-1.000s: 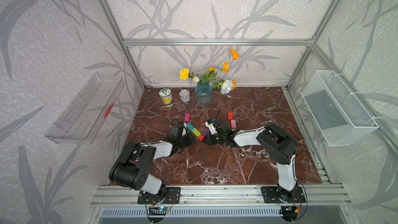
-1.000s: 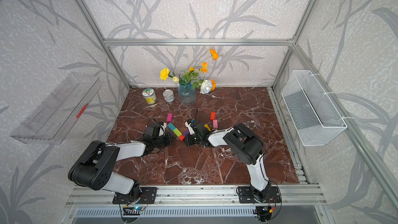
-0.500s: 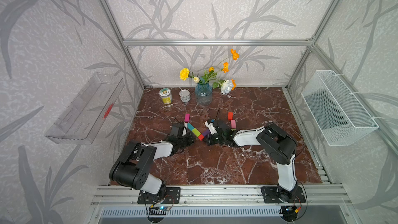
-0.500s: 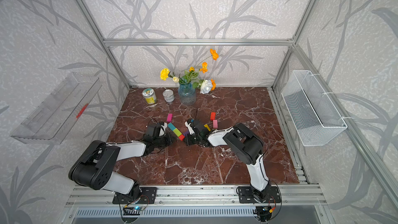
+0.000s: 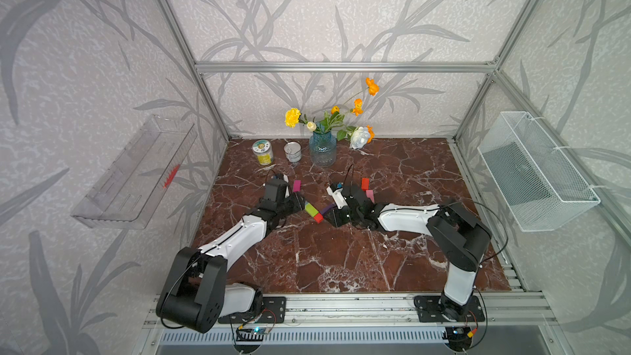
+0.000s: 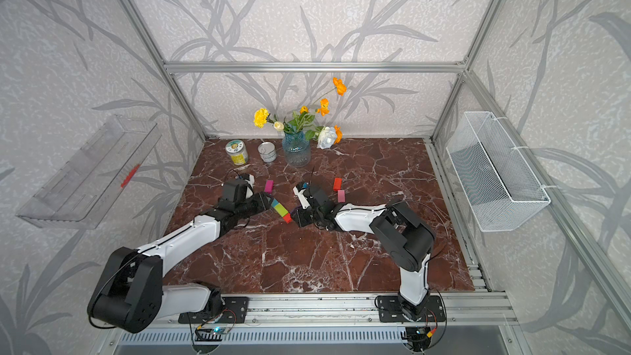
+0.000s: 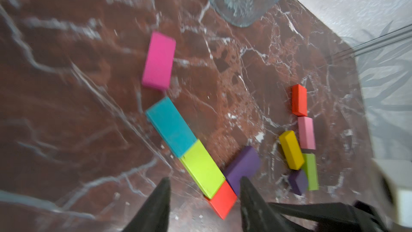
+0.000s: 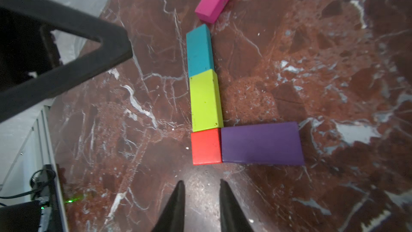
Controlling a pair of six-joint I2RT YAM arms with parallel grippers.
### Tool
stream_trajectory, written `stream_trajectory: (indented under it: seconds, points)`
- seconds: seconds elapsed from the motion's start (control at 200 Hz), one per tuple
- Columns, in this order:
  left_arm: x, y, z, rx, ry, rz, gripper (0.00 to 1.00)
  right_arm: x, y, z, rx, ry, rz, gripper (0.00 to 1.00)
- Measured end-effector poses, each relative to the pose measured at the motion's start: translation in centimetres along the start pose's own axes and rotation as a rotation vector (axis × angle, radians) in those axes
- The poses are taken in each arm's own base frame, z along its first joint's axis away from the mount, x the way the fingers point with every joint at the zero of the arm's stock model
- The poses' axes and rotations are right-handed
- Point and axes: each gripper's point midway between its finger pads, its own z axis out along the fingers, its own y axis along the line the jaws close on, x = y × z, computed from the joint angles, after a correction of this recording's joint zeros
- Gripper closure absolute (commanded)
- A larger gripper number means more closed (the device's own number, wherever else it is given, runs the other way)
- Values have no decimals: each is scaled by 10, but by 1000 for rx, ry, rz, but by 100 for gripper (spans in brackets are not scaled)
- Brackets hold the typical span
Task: Assemble the letter v with building blocks
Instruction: Adjust the building block at the center of the board, then pick up the building block from the center of the board.
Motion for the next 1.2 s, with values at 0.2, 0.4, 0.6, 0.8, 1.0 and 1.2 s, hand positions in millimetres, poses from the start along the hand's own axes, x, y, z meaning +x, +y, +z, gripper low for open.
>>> stream_trajectory:
  seconds: [0.2,0.4,0.6,0.8,1.0,1.2]
  points:
    - [-56,1,6,-84,-28,9,26,-6,-1,-18,33,-38,-62,45]
    - [-69,9,40,-165,64,90,30,10,-17,-30,90,-21,-90,37]
    - [-58,24,71,-232,189,171,30,13,-36,-47,119,-30,-82,34]
    - [-64,24,91,-249,257,230,35,17,-64,-58,145,-26,-38,35]
    - [-56,28,101,-252,309,245,35,19,-77,-67,156,-30,-11,35]
    - [-48,33,108,-257,335,244,38,19,-75,-71,149,-34,-17,35]
